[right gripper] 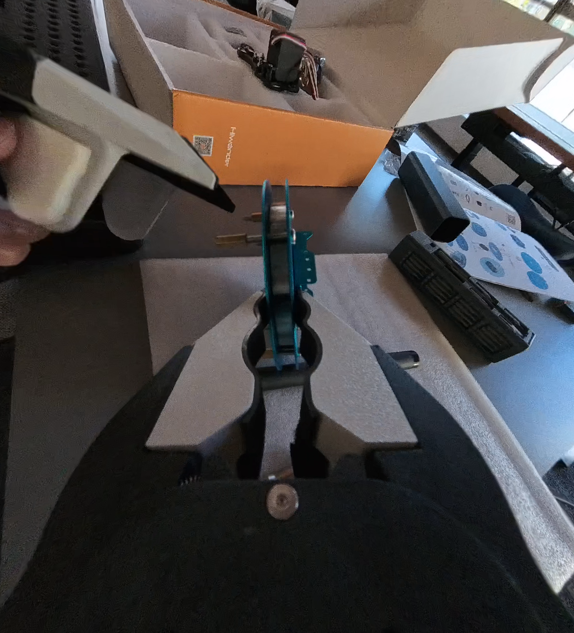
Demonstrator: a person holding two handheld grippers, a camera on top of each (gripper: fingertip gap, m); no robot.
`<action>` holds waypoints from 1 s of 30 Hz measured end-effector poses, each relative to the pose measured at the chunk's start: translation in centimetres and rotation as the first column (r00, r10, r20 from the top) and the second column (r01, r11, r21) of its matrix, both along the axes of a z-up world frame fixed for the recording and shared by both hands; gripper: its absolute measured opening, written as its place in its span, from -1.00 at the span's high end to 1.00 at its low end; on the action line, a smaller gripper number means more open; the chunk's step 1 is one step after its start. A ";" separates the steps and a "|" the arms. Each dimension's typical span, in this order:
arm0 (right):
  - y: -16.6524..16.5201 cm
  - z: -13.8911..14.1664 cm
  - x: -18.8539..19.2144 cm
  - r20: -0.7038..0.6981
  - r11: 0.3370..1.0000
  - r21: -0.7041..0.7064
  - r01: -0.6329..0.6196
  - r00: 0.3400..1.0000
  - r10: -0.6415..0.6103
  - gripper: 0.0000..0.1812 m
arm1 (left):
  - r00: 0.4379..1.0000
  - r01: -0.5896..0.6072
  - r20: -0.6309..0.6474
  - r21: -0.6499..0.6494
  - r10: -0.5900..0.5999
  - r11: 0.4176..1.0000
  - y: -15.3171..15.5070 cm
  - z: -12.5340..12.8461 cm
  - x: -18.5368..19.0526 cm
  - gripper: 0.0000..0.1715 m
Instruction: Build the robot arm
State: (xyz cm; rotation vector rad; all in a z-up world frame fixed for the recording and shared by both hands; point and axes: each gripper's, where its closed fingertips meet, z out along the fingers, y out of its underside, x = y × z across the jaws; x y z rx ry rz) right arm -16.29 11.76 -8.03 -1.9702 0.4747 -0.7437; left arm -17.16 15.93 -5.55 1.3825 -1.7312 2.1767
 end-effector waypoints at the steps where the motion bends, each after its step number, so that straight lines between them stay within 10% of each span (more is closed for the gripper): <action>1: -0.2 -0.1 -0.3 0.013 1.000 0.006 -0.020 1.000 0.019 0.86 | 0.997 0.001 -0.077 -0.079 -0.007 0.997 0.5 -0.2 0.2 0.37; 8: -0.2 -1.6 -2.9 0.377 0.967 -0.208 -0.145 0.901 0.216 0.86 | 0.890 0.078 -0.417 -0.262 -0.186 0.962 -0.7 -2.5 0.2 0.23; 11: 0.2 -1.7 -3.7 0.497 0.915 -0.354 -0.192 0.791 0.358 0.86 | 0.857 0.130 -0.473 -0.183 -0.203 0.974 -1.4 -4.4 -0.5 0.47; 20: 0.4 0.1 1.9 0.612 0.812 -0.554 -0.185 0.571 0.548 0.78 | 0.982 0.023 -0.188 0.152 0.006 0.988 -1.0 -1.5 3.1 0.53; 30: -2.0 -3.2 7.0 0.449 0.633 -0.769 -0.087 0.630 0.633 0.61 | 0.951 -0.289 0.297 0.773 0.080 0.565 -1.7 -4.0 6.1 0.55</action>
